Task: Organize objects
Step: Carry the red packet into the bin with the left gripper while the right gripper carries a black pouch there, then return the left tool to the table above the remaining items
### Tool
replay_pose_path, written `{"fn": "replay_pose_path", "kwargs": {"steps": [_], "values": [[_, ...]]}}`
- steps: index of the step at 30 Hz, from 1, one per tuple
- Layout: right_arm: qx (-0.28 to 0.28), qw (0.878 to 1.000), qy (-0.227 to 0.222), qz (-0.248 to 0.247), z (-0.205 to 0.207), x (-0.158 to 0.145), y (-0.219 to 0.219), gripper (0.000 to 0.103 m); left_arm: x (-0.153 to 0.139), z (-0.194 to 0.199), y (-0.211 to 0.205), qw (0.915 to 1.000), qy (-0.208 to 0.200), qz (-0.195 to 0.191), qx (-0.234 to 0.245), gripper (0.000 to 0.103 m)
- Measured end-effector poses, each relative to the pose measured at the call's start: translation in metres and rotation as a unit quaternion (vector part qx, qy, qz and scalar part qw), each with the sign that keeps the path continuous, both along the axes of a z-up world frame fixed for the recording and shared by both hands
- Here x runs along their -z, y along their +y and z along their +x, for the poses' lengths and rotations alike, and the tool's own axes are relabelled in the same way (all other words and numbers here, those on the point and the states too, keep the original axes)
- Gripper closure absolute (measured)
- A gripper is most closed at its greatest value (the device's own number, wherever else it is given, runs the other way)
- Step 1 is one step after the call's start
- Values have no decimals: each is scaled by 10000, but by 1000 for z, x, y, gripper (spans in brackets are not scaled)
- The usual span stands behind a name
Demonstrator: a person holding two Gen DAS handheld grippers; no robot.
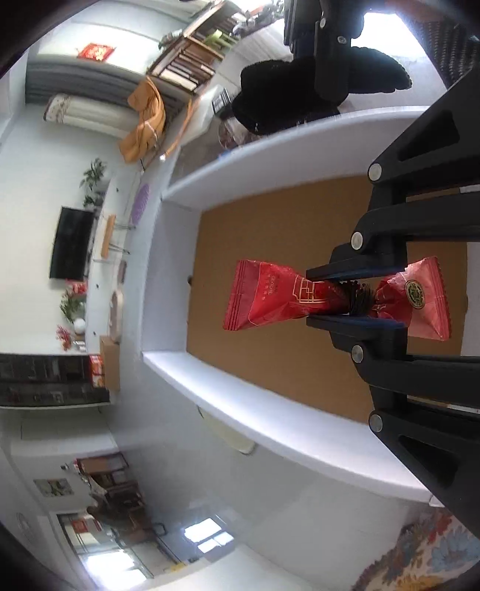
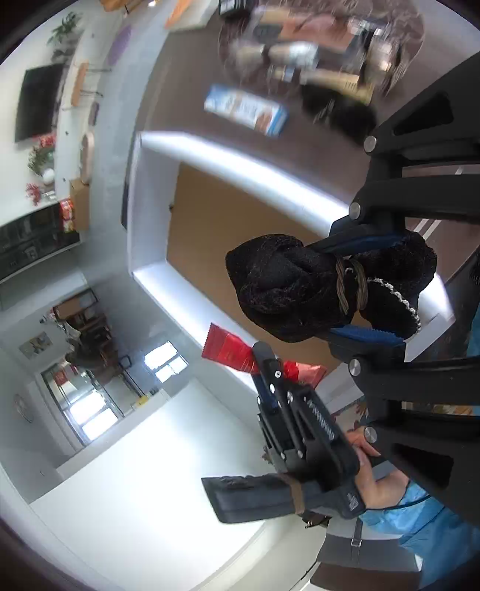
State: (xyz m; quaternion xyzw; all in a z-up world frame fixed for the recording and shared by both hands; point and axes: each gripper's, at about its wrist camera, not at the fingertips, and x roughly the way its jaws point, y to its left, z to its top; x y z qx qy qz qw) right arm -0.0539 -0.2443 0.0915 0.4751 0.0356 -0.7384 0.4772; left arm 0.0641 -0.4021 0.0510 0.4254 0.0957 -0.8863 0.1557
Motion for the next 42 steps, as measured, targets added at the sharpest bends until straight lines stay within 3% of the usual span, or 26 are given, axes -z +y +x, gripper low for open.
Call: {"fn": "replay_pose_path", "kwargs": {"steps": [1,2,3,4,5,6,11,13,18,21,24,28,31,34,38,42], "values": [[-16,10000,3,98,1,7,-14,67,10,-2,-10,9995,-274,-19,-129,82],[8,9998,13,223,2,14,-27,61,23,-6,-17,9979,-591,-68,-266,73],[32,9989,26,459,3,24,-40,44,32,-9,-22,9960,-784,-147,-392,65],[63,9976,81,686,5,32,-50,35,40,-11,-24,9940,-927,-254,-526,46],[84,9963,198,833,8,38,-56,28,43,-10,-24,9932,-948,-327,-594,33],[93,9956,308,880,11,37,-56,28,45,-10,-21,9931,-910,-389,-632,30],[466,9883,1132,905,19,24,-12,12,37,-17,7,9966,-452,-379,-583,29],[740,9827,1431,915,17,21,18,10,27,-15,30,9983,-217,-355,-415,29],[1816,9573,1947,1127,11,41,129,5,-4,-15,116,9970,407,-160,634,20],[2448,9329,2092,1610,3,73,201,5,-14,-18,189,9869,617,7,1488,17],[3008,9100,1939,2095,-6,108,262,5,-7,-20,267,9698,607,273,2346,17],[3727,8901,1564,2105,-18,133,331,5,23,-35,349,9533,308,447,2972,16],[4034,8806,1429,2036,-18,137,360,5,59,-46,381,9501,30,523,3077,17],[4105,8778,1363,2057,-18,141,368,5,87,-62,388,9545,-163,494,2936,17],[4088,8762,1360,2161,-22,144,371,5,108,-74,381,9635,-278,308,2646,17],[4111,8760,1302,2160,-22,152,370,5,115,-74,374,9665,-347,179,2537,17]]}}
